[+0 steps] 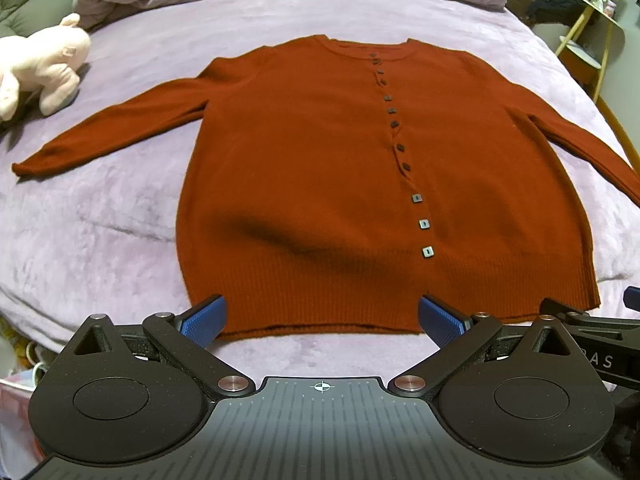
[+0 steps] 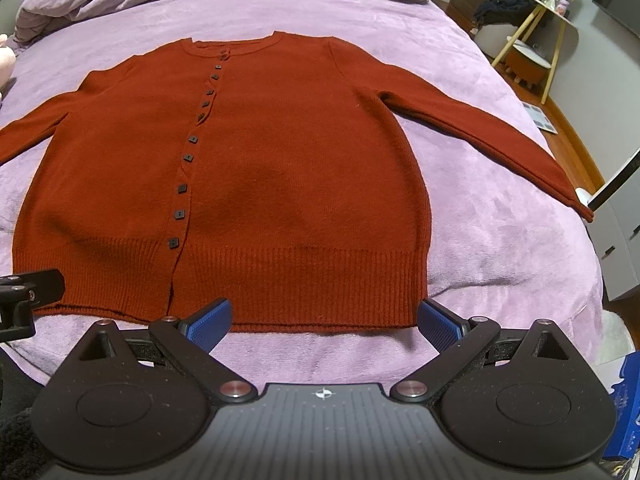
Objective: Fold small clothes
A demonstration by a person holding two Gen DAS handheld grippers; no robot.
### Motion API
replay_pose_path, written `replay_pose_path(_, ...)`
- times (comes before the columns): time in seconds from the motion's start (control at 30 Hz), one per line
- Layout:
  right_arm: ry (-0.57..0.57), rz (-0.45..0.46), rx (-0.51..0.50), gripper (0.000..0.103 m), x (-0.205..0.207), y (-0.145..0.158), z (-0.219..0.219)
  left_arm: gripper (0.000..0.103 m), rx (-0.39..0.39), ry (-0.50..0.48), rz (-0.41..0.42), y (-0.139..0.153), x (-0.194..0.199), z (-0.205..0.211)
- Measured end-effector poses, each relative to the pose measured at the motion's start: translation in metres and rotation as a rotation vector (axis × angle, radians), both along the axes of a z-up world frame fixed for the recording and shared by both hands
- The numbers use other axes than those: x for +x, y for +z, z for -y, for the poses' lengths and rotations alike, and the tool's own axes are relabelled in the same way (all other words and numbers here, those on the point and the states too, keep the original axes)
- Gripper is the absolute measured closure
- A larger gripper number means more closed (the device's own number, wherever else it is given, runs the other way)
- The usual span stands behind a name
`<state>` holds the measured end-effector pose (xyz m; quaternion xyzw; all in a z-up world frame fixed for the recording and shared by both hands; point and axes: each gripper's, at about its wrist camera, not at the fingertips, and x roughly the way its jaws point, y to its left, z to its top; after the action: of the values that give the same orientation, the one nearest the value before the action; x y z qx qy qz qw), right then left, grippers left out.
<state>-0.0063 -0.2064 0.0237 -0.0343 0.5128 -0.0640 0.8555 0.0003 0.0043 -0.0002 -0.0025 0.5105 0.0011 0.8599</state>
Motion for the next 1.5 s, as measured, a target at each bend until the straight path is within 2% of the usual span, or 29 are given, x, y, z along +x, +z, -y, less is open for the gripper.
replay_pose_path(1.5, -0.006, 0.000, 0.031, 0.004, 0.0012, -0.0011, 0.0035, 0.000, -0.003, 0.001, -0.017, -0.0057, 0.0023, 0.0012)
